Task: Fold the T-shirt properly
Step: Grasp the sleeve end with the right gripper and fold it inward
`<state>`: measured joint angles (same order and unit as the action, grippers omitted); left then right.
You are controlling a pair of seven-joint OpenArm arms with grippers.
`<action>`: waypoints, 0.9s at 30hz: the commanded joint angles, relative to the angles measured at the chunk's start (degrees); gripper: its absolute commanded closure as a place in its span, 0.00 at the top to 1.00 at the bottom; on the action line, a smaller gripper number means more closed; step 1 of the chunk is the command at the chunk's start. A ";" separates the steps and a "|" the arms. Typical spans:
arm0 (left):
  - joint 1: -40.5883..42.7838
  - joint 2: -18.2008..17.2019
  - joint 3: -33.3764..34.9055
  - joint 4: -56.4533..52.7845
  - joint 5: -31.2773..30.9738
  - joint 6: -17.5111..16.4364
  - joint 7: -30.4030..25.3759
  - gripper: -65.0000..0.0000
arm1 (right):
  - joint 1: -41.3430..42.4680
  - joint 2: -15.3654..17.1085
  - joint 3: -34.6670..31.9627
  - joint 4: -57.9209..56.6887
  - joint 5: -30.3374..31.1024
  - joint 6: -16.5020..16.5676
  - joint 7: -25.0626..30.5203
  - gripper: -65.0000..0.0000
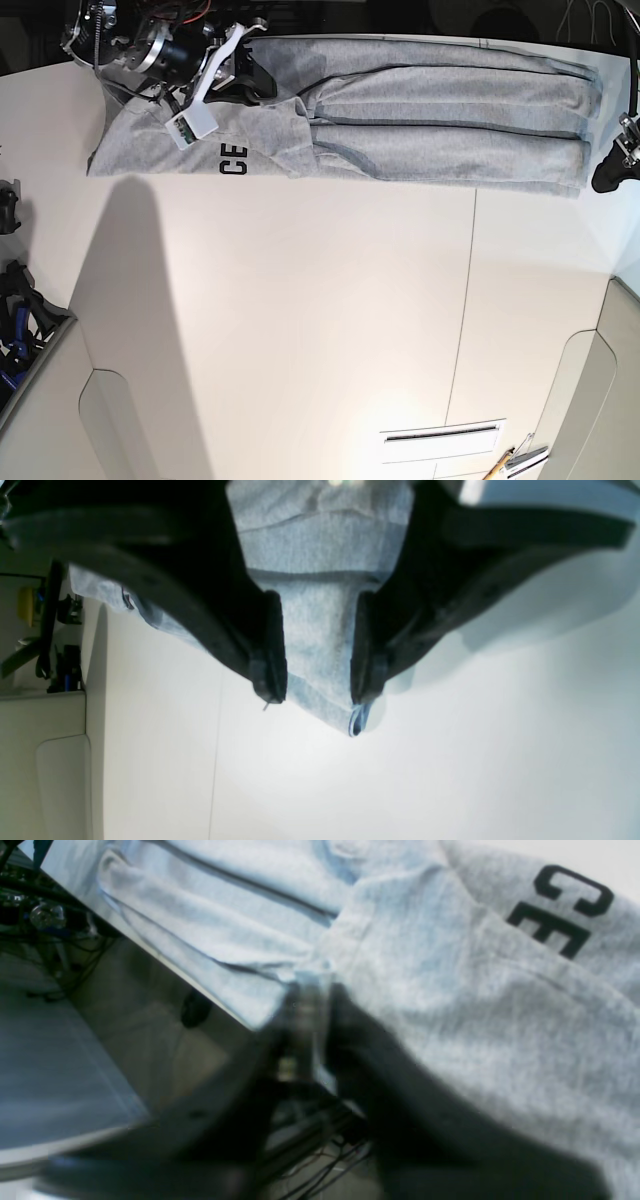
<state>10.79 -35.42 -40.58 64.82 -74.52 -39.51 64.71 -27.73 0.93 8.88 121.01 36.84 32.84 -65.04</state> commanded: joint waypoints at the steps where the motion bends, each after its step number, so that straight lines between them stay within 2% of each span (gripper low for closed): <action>1: -0.31 -1.75 -0.48 0.90 -1.55 -0.49 -1.11 0.38 | 0.09 0.00 0.04 1.07 1.57 0.17 1.60 0.37; 2: -0.31 -1.75 -0.50 0.90 -1.55 -0.49 -1.33 0.38 | 0.09 0.00 0.04 1.09 1.57 0.17 2.25 0.43; 3: -0.28 -1.79 -0.63 0.90 -1.55 -0.49 -1.51 0.38 | 0.13 0.02 0.04 1.09 1.60 0.17 2.47 0.45; 9: 0.52 -1.75 -6.21 0.90 -1.53 -0.49 -1.49 0.51 | 1.66 0.00 0.04 1.77 1.68 0.17 2.45 0.45; 15: 6.56 -1.44 -9.09 0.83 -1.49 -0.49 -2.97 0.51 | 3.02 0.00 0.46 3.30 -1.79 0.15 4.31 0.45; 20: 8.61 1.77 -9.09 0.72 0.52 -0.49 -4.07 0.55 | 5.38 0.00 2.23 3.28 -5.01 -0.09 4.98 0.45; 27: 8.61 7.04 -8.33 0.68 1.51 -0.49 -4.04 0.55 | 5.46 0.02 6.73 3.28 -4.90 -0.09 5.27 0.45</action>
<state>19.38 -27.29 -48.77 64.82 -72.90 -39.53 60.80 -22.35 0.93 15.55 123.11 31.03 32.60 -60.95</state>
